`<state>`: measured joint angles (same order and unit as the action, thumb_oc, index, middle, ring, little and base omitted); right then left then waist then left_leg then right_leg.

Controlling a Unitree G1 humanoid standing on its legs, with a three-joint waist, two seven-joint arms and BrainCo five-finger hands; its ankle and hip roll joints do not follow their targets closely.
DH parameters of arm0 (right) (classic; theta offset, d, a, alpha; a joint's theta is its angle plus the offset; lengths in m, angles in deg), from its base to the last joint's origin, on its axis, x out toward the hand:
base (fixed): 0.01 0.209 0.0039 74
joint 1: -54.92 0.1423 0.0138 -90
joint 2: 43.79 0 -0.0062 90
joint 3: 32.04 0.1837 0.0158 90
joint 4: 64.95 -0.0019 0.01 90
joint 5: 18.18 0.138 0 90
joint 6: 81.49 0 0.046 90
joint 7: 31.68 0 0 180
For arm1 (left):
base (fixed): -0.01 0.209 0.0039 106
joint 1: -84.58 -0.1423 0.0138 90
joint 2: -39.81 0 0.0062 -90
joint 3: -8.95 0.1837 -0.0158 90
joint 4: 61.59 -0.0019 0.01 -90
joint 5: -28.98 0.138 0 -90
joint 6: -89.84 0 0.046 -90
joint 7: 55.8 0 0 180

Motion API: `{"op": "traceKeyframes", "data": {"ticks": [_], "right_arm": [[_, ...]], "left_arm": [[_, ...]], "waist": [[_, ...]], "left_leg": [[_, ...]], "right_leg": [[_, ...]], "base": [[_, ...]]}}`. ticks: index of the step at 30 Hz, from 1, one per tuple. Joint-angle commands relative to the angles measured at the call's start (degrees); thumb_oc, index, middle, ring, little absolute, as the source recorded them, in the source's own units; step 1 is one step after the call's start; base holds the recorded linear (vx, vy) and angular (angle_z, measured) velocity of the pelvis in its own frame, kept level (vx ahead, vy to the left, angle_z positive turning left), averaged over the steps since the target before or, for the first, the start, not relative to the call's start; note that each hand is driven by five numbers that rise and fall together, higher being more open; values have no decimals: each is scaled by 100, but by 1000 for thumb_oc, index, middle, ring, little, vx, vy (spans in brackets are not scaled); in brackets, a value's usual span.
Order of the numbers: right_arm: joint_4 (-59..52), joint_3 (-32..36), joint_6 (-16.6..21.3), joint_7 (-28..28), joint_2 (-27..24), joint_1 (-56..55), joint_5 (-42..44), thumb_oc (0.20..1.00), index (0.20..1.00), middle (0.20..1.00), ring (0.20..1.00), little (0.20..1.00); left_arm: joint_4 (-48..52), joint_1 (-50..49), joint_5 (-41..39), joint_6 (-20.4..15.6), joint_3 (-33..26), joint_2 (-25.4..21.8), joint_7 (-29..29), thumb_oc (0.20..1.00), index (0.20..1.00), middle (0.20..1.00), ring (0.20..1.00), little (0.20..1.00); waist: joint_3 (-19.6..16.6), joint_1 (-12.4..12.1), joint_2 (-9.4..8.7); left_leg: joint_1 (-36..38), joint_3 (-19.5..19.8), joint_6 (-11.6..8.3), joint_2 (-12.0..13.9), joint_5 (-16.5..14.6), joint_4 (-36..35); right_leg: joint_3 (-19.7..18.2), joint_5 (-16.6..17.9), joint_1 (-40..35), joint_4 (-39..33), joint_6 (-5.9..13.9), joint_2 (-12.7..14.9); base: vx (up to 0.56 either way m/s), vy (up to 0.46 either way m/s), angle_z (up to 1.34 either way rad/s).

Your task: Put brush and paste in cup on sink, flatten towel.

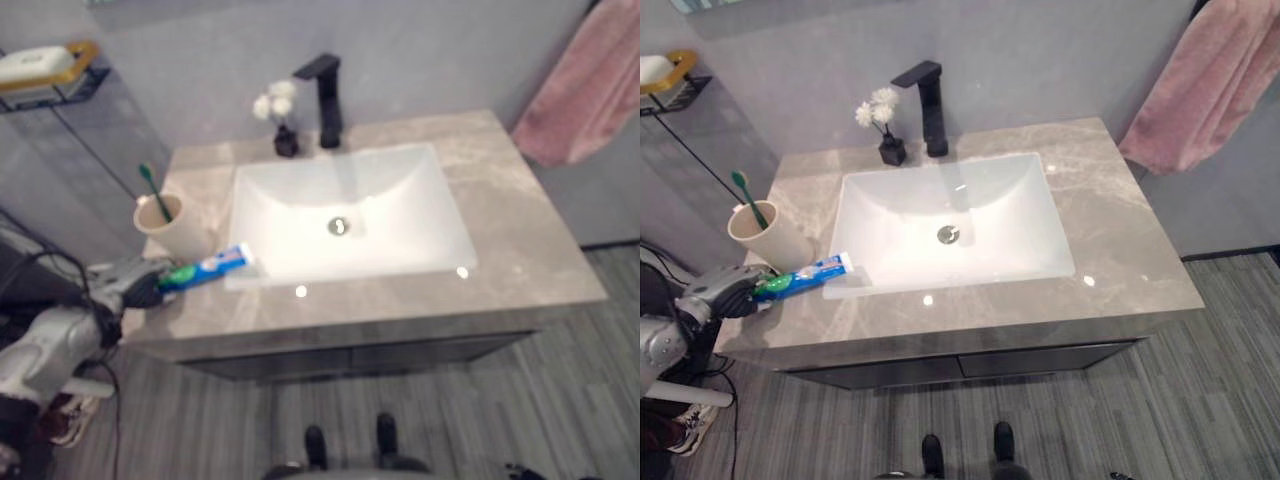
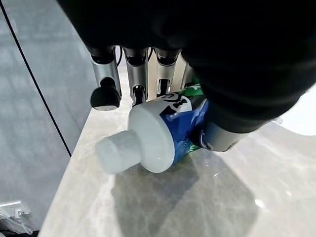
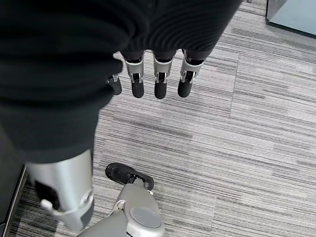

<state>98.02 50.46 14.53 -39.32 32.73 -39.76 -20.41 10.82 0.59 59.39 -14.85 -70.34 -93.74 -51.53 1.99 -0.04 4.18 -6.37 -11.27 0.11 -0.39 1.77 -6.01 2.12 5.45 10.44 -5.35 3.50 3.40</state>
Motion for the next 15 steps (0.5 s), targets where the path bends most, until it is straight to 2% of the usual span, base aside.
{"op": "traceKeyframes", "data": {"ticks": [1,4,7,11,13,15], "right_arm": [[6,-202,55,201,-80,108,86,1000,1000,1000,1000,1000],[-38,-154,63,224,-57,79,137,1000,1000,1000,1000,1000],[-105,81,74,302,26,29,346,1000,1000,1000,1000,1000],[-14,39,-3,162,65,118,437,1000,1000,1000,1000,1000],[-567,322,120,212,22,269,1156,1000,1000,1000,1000,1000],[-906,352,133,219,-13,214,1192,1000,1000,1000,1000,1000]], "left_arm": [[-796,-947,662,-51,1681,569,565,200,200,200,200,200],[-442,-986,588,-78,1503,468,506,200,200,200,200,200],[916,-1217,378,-111,632,147,358,200,200,200,200,200],[1475,-1430,289,-99,163,-10,428,200,200,200,200,200],[1872,-1450,204,-130,-398,-4,133,200,200,200,200,200],[1967,-1522,223,-145,-575,9,86,200,200,200,200,200]], "waist": [[89,284,-431],[69,269,-439],[-13,193,-456],[-32,200,-493],[-123,199,-531],[-117,214,-543]], "left_leg": [[96,18,62,135,-610,101],[135,32,51,147,-620,101],[256,80,27,177,-652,101],[319,102,11,196,-668,101],[385,98,-8,210,-672,101],[413,90,-9,217,-678,101]], "right_leg": [[10,-495,-94,35,314,134],[24,-521,-143,35,304,123],[81,-591,-297,35,280,112],[111,-629,-378,35,263,108],[98,-654,-441,35,237,93],[90,-658,-469,35,228,88]], "base": [[-11,-33,-2],[1,-11,0],[-5,-45,-3],[-11,-38,4],[-33,-51,6],[-25,-35,-3]]}}
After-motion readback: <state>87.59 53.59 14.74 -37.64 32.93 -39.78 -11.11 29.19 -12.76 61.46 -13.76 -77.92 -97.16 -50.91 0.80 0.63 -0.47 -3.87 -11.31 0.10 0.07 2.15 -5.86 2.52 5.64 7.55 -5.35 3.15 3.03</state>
